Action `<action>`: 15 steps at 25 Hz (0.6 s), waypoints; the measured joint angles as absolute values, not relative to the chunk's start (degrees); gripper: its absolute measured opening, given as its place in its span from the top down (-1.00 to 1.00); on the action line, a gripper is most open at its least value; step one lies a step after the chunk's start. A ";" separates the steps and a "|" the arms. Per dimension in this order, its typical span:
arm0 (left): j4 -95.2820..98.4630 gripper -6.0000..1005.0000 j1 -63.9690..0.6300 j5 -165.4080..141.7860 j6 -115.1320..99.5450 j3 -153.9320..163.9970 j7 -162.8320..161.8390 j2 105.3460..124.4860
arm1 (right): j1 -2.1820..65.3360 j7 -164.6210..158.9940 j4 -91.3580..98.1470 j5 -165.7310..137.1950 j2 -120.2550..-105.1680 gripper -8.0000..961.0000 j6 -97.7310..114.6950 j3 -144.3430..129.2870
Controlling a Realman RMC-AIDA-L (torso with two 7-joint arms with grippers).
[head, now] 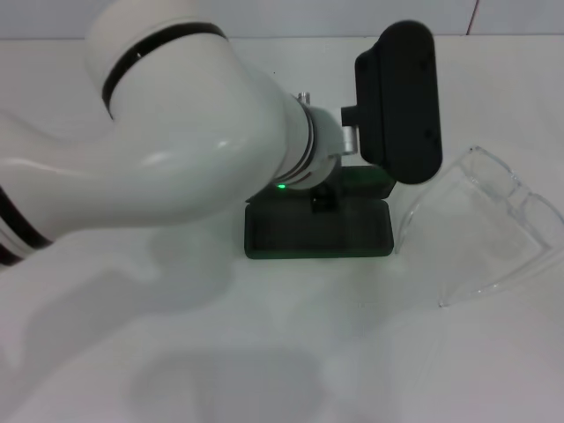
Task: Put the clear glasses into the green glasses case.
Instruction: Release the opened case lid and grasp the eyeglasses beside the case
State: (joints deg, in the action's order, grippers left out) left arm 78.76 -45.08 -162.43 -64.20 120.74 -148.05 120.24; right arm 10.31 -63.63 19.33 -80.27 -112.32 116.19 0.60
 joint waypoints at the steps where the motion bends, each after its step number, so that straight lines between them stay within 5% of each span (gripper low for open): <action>1: 79.28 0.06 -44.99 -162.43 -64.32 120.58 -148.06 120.21 | 10.27 -63.63 19.33 -80.27 -112.33 -0.72 116.19 0.58; 7: 84.59 0.03 -43.08 -160.34 -66.47 114.50 -148.08 120.21 | 10.66 -63.73 19.37 -80.91 -112.38 -0.71 114.74 0.07; 15: 98.86 0.04 -35.28 -138.73 -74.00 97.15 -138.95 119.85 | 14.76 -67.24 24.12 -86.88 -110.55 -0.71 104.41 -9.95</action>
